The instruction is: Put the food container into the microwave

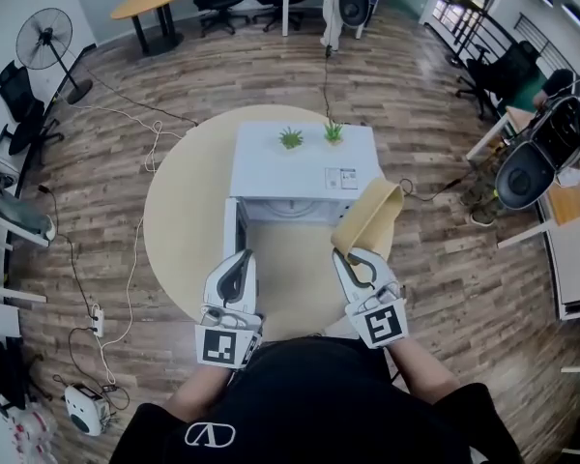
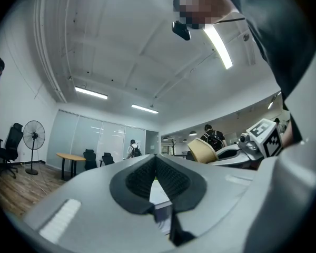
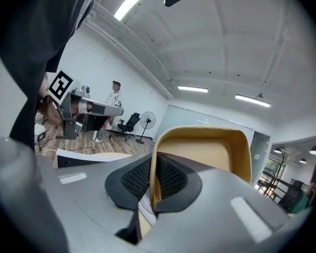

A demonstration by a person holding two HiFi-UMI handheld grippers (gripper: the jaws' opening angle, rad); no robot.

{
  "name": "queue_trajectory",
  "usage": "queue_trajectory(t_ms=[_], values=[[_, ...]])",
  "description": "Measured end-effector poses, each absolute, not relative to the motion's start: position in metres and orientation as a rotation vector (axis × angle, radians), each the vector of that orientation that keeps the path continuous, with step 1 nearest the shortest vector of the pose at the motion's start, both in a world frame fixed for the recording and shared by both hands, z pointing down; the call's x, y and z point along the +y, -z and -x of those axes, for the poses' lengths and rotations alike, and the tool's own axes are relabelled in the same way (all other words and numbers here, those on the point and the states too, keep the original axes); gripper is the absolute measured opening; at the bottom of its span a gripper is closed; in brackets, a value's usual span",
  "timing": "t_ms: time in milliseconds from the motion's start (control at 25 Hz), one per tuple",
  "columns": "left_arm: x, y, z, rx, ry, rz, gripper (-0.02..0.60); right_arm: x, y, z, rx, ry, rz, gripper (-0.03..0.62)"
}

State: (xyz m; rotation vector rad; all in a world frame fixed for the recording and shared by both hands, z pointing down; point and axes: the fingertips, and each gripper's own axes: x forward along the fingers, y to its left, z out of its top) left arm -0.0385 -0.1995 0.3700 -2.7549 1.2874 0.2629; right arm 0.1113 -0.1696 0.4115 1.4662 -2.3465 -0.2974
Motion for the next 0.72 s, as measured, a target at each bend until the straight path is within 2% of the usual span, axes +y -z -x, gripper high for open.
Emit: queue_trajectory(t_ms=[240,720], values=[[-0.194,-0.389,0.038,1.286,-0.171,2.788,0.0,-0.194,-0.456,-0.094,-2.26,0.34,-1.142,0.011],[-0.201,-0.421,0.059,1.397,-0.12,2.805,0.0,-0.194,-0.582,-0.028,-2.216,0.154,-0.482,0.011]])
